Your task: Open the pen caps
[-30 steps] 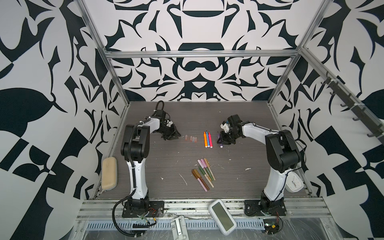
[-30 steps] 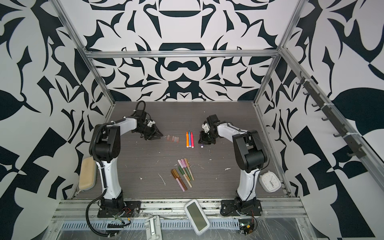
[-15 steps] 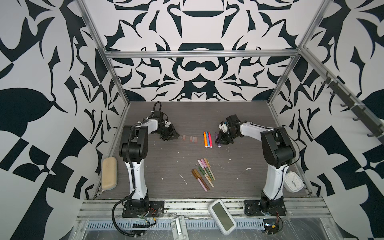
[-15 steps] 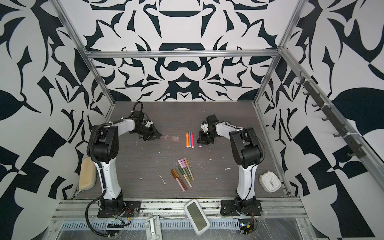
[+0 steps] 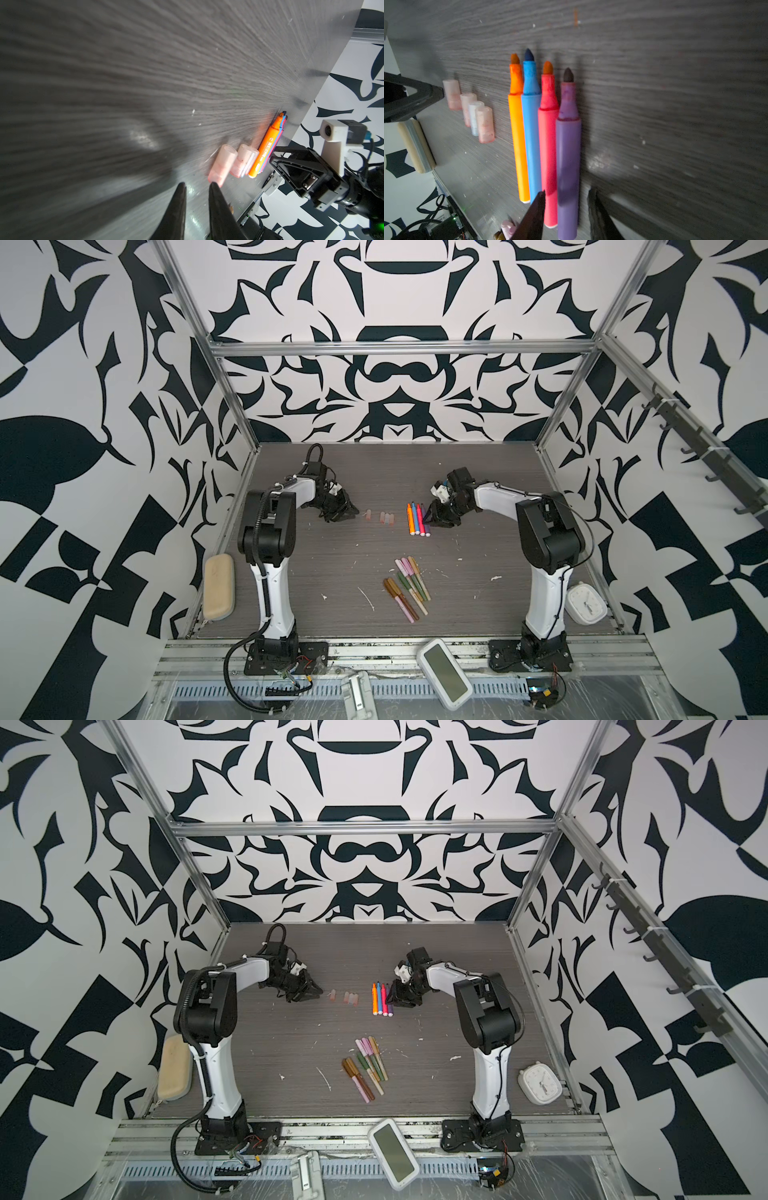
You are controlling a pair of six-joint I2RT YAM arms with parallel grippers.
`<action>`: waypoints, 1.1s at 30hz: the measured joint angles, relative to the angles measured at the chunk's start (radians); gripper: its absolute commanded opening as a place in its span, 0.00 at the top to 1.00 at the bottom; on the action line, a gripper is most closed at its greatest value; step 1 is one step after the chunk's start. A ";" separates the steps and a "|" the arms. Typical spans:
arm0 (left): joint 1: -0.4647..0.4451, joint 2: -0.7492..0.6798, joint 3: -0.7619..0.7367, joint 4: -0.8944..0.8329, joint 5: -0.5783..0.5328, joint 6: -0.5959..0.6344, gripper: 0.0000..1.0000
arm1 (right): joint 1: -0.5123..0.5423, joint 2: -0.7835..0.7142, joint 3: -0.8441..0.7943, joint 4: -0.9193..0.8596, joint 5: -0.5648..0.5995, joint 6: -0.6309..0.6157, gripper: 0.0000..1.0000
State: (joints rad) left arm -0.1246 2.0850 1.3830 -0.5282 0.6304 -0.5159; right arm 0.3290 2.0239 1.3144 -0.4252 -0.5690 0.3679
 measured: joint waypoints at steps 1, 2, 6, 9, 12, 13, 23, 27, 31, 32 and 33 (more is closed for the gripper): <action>0.000 0.000 0.000 -0.001 0.000 0.000 0.77 | 0.000 0.000 0.000 0.000 -0.001 0.000 0.62; 0.000 0.000 0.000 -0.002 0.000 0.001 0.79 | 0.000 0.000 0.000 0.000 -0.001 0.000 0.62; -0.002 0.002 0.006 -0.027 -0.011 0.012 0.82 | 0.000 0.000 0.000 0.001 -0.003 0.000 0.62; -0.010 0.003 0.026 -0.052 -0.033 0.023 0.82 | 0.000 0.000 0.000 0.002 -0.003 0.003 0.64; -0.018 0.004 0.044 -0.072 -0.057 0.035 0.82 | 0.000 0.000 0.000 0.002 -0.003 0.008 0.66; -0.023 0.005 0.050 -0.082 -0.065 0.038 0.82 | 0.000 0.000 0.000 0.002 -0.002 0.010 0.67; -0.081 0.036 0.082 -0.122 -0.092 0.053 0.82 | 0.004 0.000 0.000 0.005 0.000 0.022 0.67; -0.095 0.043 0.090 -0.127 -0.092 0.056 0.82 | 0.006 0.000 0.000 0.014 -0.001 0.027 0.65; -0.099 0.045 0.091 -0.128 -0.091 0.058 0.82 | 0.005 -0.003 0.000 0.028 -0.001 0.033 0.65; -0.099 0.045 0.092 -0.129 -0.091 0.059 0.82 | 0.005 -0.005 0.000 0.031 -0.001 0.034 0.65; -0.100 0.047 0.093 -0.130 -0.090 0.060 0.82 | 0.003 -0.007 0.000 0.035 0.000 0.036 0.65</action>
State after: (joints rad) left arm -0.2241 2.1315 1.4761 -0.6586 0.5407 -0.4561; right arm 0.3325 2.0171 1.3140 -0.3904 -0.5694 0.4042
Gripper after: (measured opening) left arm 0.180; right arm 0.345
